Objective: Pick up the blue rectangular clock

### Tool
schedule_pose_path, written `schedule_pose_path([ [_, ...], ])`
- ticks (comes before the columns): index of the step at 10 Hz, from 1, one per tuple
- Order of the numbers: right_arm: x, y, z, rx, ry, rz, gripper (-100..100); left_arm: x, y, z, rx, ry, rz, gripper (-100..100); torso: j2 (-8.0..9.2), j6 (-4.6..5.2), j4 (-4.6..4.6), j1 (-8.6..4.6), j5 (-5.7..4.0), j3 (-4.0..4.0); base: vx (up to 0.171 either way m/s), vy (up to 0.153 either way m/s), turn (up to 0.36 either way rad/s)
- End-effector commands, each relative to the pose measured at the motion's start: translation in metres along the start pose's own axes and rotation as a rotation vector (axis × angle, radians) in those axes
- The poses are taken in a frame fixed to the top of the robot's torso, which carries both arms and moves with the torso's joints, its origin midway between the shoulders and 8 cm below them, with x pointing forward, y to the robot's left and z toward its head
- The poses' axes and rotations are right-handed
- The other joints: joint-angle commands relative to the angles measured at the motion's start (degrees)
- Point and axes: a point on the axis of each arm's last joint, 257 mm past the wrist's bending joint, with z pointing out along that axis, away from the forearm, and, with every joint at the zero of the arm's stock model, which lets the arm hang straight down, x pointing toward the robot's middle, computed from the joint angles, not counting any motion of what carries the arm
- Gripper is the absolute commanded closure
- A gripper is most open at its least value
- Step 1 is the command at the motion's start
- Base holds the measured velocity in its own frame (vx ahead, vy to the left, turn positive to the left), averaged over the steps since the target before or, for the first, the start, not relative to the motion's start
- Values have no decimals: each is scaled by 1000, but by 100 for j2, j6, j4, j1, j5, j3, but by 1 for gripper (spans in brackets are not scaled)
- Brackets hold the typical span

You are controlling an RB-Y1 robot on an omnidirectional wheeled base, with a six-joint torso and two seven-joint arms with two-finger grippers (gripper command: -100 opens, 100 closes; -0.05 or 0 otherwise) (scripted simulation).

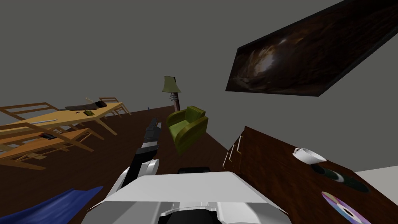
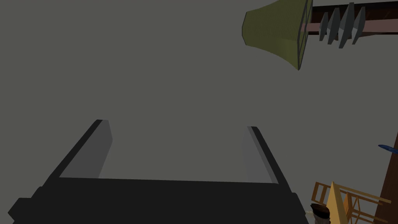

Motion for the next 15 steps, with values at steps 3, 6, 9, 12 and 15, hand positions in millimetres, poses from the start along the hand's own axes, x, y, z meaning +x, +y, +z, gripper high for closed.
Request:
schedule_pose_path([
  [3,25,18,-11,-87,57,-65,-100,0,0,0,0,0,0,0,-2,-2,0,-16,-3,0,99,-82,74],
  [6,25,23,-11,-102,58,-69,0,0,0,0,0,0,0,0,12,0,3,0,-1,7,56,-50,13],
  [9,26,32,3,-102,60,-59,-100,0,0,0,0,0,0,0,37,1,10,15,2,22,5,-13,49],
  [12,28,33,3,-100,63,-55,100,0,0,0,0,0,0,0,39,-5,11,21,5,24,0,0,-5],
  [15,28,33,3,-101,63,-57,0,0,0,0,0,0,0,0,41,-2,12,22,6,25,0,0,0],
])
